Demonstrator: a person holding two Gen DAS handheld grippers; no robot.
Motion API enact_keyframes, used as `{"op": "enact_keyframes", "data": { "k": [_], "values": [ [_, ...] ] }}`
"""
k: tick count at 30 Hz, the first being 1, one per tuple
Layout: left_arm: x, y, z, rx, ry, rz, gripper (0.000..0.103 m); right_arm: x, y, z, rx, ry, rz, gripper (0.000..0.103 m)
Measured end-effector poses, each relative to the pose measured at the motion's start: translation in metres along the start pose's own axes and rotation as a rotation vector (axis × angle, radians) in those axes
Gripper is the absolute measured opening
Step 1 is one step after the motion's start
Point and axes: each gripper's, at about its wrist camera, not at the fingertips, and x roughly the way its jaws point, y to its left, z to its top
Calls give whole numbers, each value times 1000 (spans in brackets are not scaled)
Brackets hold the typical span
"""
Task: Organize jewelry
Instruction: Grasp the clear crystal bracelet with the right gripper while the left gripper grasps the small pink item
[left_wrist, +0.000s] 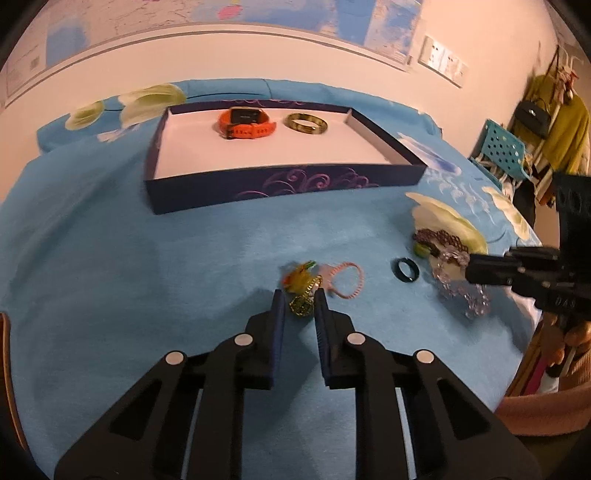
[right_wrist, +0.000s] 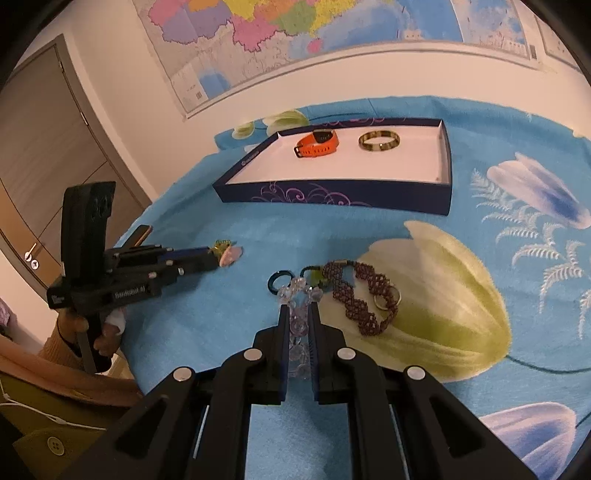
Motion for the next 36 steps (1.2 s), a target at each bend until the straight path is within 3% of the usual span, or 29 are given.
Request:
{"op": "enact_keyframes", "data": {
  "k": [6, 8, 10, 12, 16, 20, 26, 30, 31, 33, 36],
  "values": [
    [-1, 13, 3, -46, -2, 65, 19, 0, -2, -2, 10, -3, -10, 10],
    [-6, 8, 2, -27, -18, 36, 31, -1, -3, -2, 12, -4, -20, 11],
    [-9, 1, 0, 4, -24, -14, 31, -5, -5, -1, 14, -12, -28, 14],
    [-12, -8, -3, 28, -26, -64, 31, -9, -7, -2, 13, -19, -38, 27],
    [-9, -24, -5, 79, -24, -98, 33, -7, -4, -3, -13, -4, -69, 39],
    [2, -30, 0, 86, -12, -70, 36, 5, -3, -7, -30, 33, -100, 39],
    [15, -29, 11, 79, 11, -24, 39, 7, 6, -10, -66, 31, -115, 53],
    [21, -28, 15, 72, 23, -15, 35, 11, 14, -11, -104, 27, -160, 49],
    [21, -28, 16, 71, 24, -8, 30, 11, 15, -11, -117, 27, -178, 46],
    [21, -27, 15, 63, 25, -6, 25, 11, 16, -11, -125, 26, -197, 29],
    [18, -25, 14, 51, 24, -12, 18, 10, 14, -10, -117, 27, -192, 22]
  ]
}}
